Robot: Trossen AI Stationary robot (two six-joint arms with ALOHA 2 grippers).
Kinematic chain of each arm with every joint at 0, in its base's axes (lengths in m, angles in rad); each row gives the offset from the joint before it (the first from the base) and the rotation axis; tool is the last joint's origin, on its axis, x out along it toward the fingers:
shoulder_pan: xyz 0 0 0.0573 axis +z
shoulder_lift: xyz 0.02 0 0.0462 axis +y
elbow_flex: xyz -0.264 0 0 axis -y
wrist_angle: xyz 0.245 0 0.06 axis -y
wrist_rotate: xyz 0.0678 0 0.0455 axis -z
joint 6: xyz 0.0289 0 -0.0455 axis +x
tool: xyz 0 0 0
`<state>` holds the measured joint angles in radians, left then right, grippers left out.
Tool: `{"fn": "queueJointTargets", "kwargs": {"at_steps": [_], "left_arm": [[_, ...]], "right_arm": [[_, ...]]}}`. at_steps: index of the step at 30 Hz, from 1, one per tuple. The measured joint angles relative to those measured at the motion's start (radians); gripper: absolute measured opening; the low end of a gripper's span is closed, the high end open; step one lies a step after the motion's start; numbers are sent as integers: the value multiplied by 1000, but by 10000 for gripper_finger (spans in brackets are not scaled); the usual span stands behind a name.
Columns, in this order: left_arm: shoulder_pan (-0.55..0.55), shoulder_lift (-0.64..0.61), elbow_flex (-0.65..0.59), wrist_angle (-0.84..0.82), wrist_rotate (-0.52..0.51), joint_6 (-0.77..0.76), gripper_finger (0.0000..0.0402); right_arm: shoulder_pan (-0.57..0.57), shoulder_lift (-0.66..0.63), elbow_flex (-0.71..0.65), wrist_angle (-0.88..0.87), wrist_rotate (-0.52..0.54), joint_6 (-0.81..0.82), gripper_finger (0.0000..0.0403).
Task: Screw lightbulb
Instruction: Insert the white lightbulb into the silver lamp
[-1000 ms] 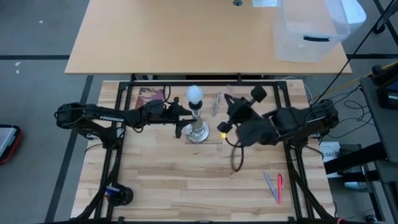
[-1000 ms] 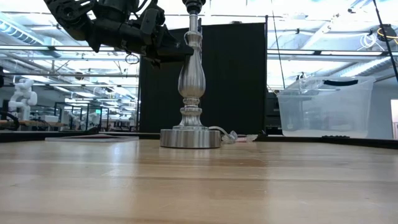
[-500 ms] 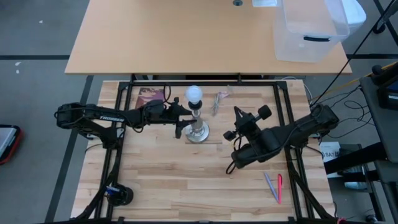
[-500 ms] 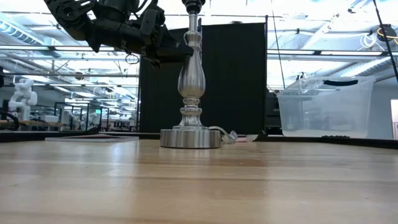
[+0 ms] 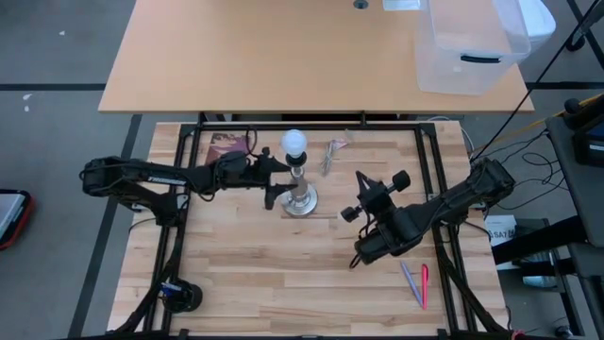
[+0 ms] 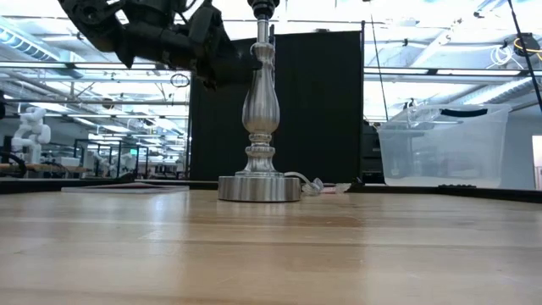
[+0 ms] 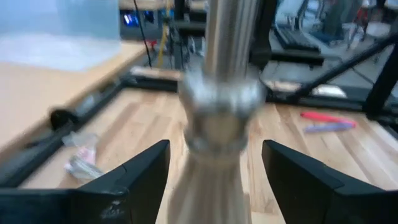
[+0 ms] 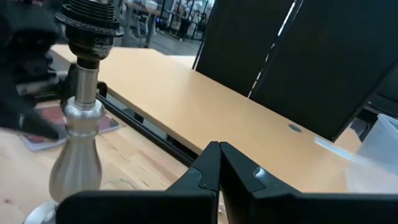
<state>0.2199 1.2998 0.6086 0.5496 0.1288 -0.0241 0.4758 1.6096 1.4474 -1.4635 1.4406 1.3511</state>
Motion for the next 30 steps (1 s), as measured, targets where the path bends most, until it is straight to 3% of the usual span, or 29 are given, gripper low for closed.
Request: {"fn": "queueJointTargets", "kwargs": {"at_steps": [12,19,25,30], "left_arm": [[0,-393,0,-182,-39,118,260],[-1,-525,0,-188,-16,164,219],[-2,-534,0,-198,-19,165,140],[-2,-535,0,-180,-33,165,68]], "right_arm": [[6,0,-153,-1,126,279,0],[-23,0,-174,46,129,358,0],[-3,0,-83,80,131,195,0],[18,0,49,220,85,-304,0]]}}
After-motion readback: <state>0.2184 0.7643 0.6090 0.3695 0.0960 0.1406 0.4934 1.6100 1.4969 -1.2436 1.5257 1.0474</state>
